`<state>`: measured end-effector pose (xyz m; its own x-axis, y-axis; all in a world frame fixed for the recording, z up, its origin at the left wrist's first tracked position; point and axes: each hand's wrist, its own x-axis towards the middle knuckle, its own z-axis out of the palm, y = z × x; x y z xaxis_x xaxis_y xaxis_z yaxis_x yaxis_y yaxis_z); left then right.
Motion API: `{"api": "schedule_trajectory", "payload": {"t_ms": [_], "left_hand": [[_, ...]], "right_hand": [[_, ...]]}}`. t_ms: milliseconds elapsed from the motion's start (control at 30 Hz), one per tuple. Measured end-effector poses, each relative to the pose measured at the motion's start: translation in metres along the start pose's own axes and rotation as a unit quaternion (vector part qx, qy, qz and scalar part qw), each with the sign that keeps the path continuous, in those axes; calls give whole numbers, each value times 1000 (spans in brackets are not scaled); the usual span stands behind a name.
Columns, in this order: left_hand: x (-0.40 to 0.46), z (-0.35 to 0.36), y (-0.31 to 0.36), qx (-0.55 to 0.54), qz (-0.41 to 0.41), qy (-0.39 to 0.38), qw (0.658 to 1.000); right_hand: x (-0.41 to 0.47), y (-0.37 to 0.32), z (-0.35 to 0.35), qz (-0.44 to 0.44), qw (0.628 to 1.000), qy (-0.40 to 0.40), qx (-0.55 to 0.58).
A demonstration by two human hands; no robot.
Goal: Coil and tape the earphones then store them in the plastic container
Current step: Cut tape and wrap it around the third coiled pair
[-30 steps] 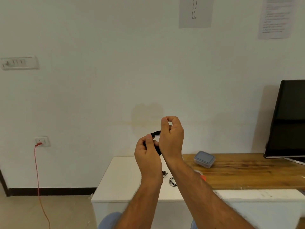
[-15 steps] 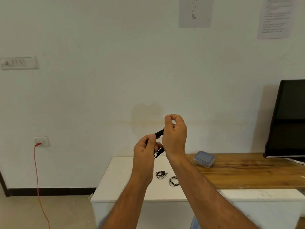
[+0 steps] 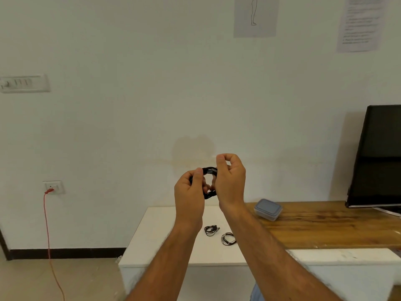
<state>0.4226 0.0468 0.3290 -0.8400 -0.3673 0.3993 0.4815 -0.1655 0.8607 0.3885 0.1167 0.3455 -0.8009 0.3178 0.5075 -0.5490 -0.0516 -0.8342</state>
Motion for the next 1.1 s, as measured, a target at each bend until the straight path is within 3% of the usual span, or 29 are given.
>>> {"api": "schedule_trajectory", "payload": {"t_ms": [233,367,467,600,733,867,1100], "left_hand": [[5,-1,7,0,-7,-11,1000],[7,-2,8,2,-17,-20,1000],[11,-4,8,22,-28,-26,999],[15,-5,8,45,-35,-34,998],[17,-4,7,61,-33,-46,997],[16,-2,9,68,-37,-60,995],[11,1,15,86,-24,-74,993]], "right_hand": [[11,-9,-18,-4,997,-63,32],[26,-19,-33,-19,996,-91,8],[36,-37,-49,-41,987,-155,-29],[41,-57,-65,-78,940,-296,-150],[39,-66,-66,-133,861,-376,-315],[40,-65,-58,-216,808,-376,-399],[41,-55,-54,-301,789,-325,-425]]}}
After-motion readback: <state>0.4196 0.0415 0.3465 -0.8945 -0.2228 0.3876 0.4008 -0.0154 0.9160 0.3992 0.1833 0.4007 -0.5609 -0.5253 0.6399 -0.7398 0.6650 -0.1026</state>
